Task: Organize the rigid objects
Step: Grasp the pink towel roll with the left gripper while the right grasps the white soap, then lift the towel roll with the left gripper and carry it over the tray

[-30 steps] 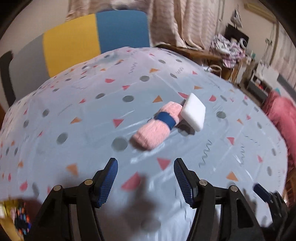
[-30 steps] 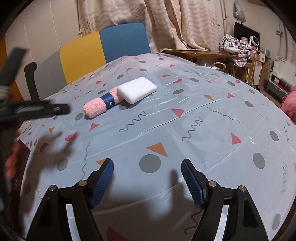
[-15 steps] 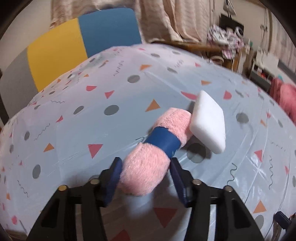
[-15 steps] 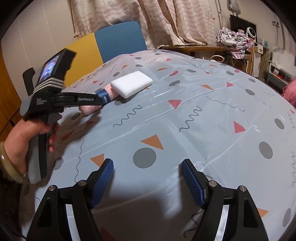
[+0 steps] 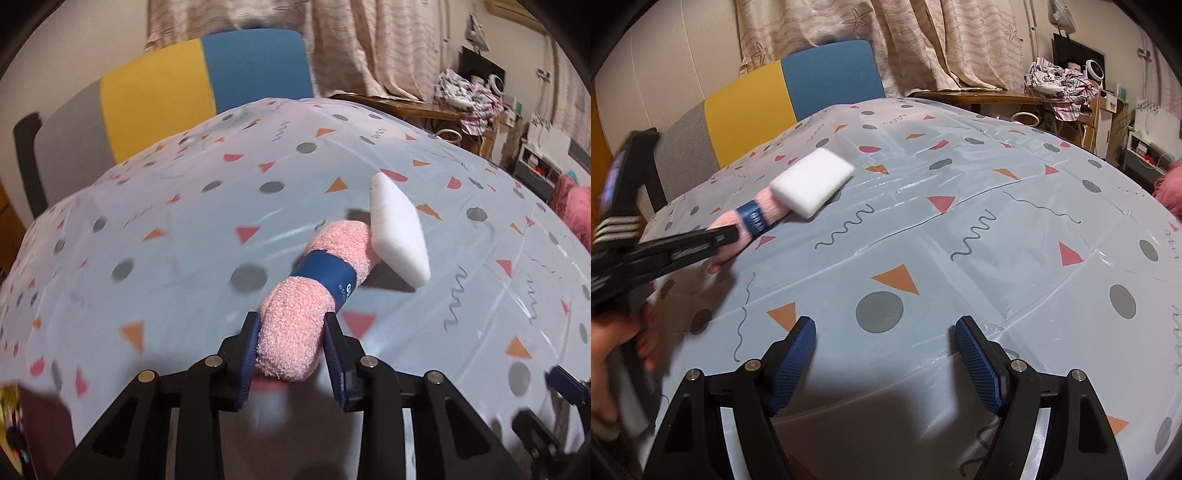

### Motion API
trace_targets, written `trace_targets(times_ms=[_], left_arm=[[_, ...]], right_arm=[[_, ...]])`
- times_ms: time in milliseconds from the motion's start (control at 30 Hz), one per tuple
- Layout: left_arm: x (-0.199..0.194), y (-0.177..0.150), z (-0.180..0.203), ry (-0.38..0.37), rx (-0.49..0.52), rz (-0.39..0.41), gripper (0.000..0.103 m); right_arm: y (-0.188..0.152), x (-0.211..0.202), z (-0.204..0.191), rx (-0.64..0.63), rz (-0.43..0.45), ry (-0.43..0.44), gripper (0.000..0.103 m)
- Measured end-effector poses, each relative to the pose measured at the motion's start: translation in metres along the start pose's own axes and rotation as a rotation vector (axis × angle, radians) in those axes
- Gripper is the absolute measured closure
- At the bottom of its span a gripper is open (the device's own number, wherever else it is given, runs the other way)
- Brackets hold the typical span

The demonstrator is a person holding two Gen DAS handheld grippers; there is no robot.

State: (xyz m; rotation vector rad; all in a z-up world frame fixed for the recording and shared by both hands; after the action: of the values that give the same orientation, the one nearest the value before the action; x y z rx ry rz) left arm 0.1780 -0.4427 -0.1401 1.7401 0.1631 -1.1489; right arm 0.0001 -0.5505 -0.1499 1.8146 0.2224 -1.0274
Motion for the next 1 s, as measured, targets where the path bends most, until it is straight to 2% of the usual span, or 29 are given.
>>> trace_targets(times_ms=[67,200,300,433,567,633,767,833,1000], left_arm=[[-0.01,-0.015,-0.004,0.003,-0.017,-0.009,0.07],[-0.023,-0.034,-0.005,0.024,0.009,0.024,0.07],[-0.026,-0.037,-0.007,0.007,-0.026,0.028,0.07],[-0.024,-0.038,-0.008,-0.004,-0.038,0.036,0.07],[-0.025,-0.04,-0.01,-0.022,-0.06,0.045,0.069],[-0.025,-0.04,-0.011,-0.027,-0.065,0.048,0.069],[-0.025,-0.04,-0.009,-0.021,-0.06,0.048,0.068],[-0.025,-0.041,-0.008,-0.016,-0.056,0.049,0.068],[-0.025,-0.042,-0.009,-0.017,-0.061,0.047,0.067]], right_arm=[[0.002,0.0,-0.002,-0.004,-0.016,0.0,0.022],[0.023,0.004,-0.016,0.051,-0.047,0.119,0.021],[0.052,0.008,-0.033,0.083,-0.04,0.188,0.014],[0.094,0.029,-0.064,0.047,-0.034,0.222,0.012],[0.109,0.068,-0.093,0.001,-0.11,0.23,0.013],[0.108,0.084,-0.101,0.005,-0.146,0.243,0.017],[0.094,0.11,-0.113,0.022,-0.241,0.303,0.041],[0.092,0.111,-0.113,0.05,-0.233,0.331,0.048],[0.094,0.089,-0.1,0.051,-0.156,0.31,0.05]])
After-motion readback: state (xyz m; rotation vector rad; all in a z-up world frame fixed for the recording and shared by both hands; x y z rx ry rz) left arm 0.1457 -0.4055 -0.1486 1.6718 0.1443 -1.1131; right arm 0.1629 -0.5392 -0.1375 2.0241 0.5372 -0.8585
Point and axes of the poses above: each gripper's, at about its wrist camera, not at the fingertips, and x roughly the way its jaws point, z to its right, y to its top, the point moved 9 cm from there along x, roughly the way its jaws point, and after that the axes turned 1 degree about -y, right-handed, at the moved point
